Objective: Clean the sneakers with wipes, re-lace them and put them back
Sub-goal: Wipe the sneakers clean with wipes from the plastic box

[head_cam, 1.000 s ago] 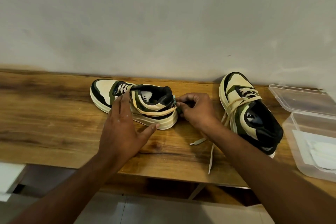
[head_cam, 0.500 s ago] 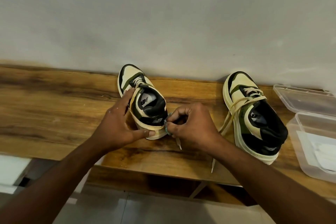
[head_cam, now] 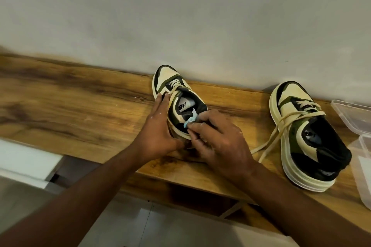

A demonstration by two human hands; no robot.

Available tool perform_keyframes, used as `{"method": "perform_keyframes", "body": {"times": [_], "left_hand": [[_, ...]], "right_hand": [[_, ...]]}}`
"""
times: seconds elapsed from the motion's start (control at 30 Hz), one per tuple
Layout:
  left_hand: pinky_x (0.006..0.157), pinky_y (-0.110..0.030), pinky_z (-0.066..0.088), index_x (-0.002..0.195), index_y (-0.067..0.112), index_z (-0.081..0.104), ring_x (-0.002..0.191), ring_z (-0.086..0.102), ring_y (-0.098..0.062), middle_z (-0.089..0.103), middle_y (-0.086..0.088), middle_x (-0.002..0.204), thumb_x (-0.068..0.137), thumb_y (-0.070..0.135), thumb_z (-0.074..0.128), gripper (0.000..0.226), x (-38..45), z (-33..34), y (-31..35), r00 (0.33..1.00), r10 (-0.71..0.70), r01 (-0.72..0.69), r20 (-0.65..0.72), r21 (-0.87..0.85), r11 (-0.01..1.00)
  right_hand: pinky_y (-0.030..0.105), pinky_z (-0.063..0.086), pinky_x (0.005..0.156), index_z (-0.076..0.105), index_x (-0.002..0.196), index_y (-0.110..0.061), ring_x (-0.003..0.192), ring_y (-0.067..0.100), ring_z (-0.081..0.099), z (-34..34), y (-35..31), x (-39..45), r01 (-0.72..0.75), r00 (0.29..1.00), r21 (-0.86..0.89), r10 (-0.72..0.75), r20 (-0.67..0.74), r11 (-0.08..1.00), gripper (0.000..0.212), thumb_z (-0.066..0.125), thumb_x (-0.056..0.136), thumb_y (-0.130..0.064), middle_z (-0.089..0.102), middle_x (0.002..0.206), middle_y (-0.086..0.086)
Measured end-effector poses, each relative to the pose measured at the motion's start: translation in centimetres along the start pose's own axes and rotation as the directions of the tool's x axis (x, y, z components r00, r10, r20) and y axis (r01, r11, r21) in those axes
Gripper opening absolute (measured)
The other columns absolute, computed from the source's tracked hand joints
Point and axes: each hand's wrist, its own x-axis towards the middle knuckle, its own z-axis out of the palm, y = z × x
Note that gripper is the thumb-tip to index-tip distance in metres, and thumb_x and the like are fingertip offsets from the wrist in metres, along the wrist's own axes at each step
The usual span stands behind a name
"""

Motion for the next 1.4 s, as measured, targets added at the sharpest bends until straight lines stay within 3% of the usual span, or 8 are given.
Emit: {"method": "perform_keyframes", "body": {"times": [0.17,0.27,0.47,0.67,0.87,1.1,1.3,1.4], "left_hand": [[0.119,-0.021,0.010,0.168,0.025,0.008,0.161,-0.001,-0.010,0.007,-0.001,0.176,0.051,0.066,0.079,0.143,0.3,0.0,-0.2,1.000,-0.014,0.014,0.009,0.012,1.000],[0.119,-0.022,0.010,0.168,0.027,0.006,0.161,0.000,-0.012,0.004,0.001,0.176,0.060,0.053,0.090,0.140,0.4,0.0,-0.2,0.999,-0.030,0.030,0.020,0.012,0.999],[0.121,-0.023,0.009,0.168,0.025,0.000,0.161,-0.003,-0.010,-0.006,0.004,0.176,0.064,0.041,0.099,0.145,0.4,-0.1,-0.1,0.999,-0.016,0.014,0.030,0.077,0.997],[0.129,-0.034,0.018,0.168,0.029,0.001,0.161,-0.004,-0.013,-0.005,0.002,0.176,0.068,0.032,0.094,0.137,0.5,-0.3,-0.1,1.000,-0.009,0.006,0.025,0.089,0.996],[0.123,-0.026,0.008,0.168,0.026,-0.002,0.161,-0.007,-0.015,-0.010,0.002,0.176,0.063,0.042,0.099,0.146,0.8,0.2,0.0,0.999,-0.036,0.033,0.017,0.116,0.993],[0.127,-0.033,0.013,0.168,0.023,-0.002,0.162,-0.007,-0.018,-0.009,-0.002,0.176,0.067,0.037,0.096,0.142,0.8,0.0,0.1,0.999,-0.039,0.036,0.025,0.120,0.992],[0.126,-0.031,0.009,0.168,0.022,-0.005,0.161,-0.010,-0.017,-0.014,0.000,0.175,0.065,0.041,0.099,0.147,0.8,0.0,0.3,0.998,-0.047,0.043,0.034,0.127,0.991],[0.124,-0.030,0.011,0.168,0.023,-0.006,0.161,-0.009,-0.017,-0.016,0.001,0.175,0.063,0.039,0.099,0.149,0.8,0.3,0.4,0.998,-0.057,0.053,0.036,0.114,0.992]], "right_hand": [[0.038,0.058,0.079,0.074,0.110,0.000,0.098,0.025,0.065,0.7,-0.2,-0.2,0.063,0.988,-0.049,-0.055,0.146,0.997,0.018,0.068,0.097,-0.010,0.065,0.112,0.013],[0.042,0.060,0.069,0.072,0.112,0.003,0.096,0.028,0.065,0.6,-0.3,-0.6,0.121,0.971,-0.100,-0.097,0.217,0.988,0.020,0.065,0.098,-0.010,0.065,0.112,0.016],[0.033,0.058,0.081,0.077,0.105,0.003,0.096,0.023,0.067,-0.7,1.3,0.4,-0.027,0.996,-0.058,0.022,-0.090,0.998,0.014,0.074,0.093,-0.004,0.069,0.107,0.016],[0.044,0.059,0.074,0.073,0.113,0.004,0.098,0.030,0.065,1.0,0.6,-0.6,0.109,0.986,-0.124,-0.091,0.141,0.986,0.022,0.062,0.100,-0.010,0.067,0.113,0.018],[0.023,0.056,0.081,0.079,0.103,0.003,0.089,0.020,0.067,-2.2,2.1,1.5,-0.099,0.967,-0.049,0.084,-0.241,0.994,0.013,0.079,0.091,-0.002,0.071,0.101,0.014],[0.038,0.058,0.082,0.076,0.108,0.001,0.100,0.025,0.065,0.8,2.0,-0.8,0.058,0.994,-0.083,-0.049,0.101,0.995,0.015,0.072,0.095,-0.006,0.067,0.112,0.015],[0.021,0.055,0.081,0.079,0.103,0.002,0.091,0.019,0.067,-1.3,2.1,1.2,-0.056,0.980,-0.037,0.047,-0.195,0.998,0.012,0.078,0.091,-0.002,0.070,0.102,0.013],[0.024,0.056,0.080,0.079,0.101,0.001,0.091,0.018,0.066,-0.7,2.0,1.0,-0.079,0.984,0.017,0.081,-0.160,0.997,0.012,0.079,0.088,0.000,0.070,0.103,0.012]]}}
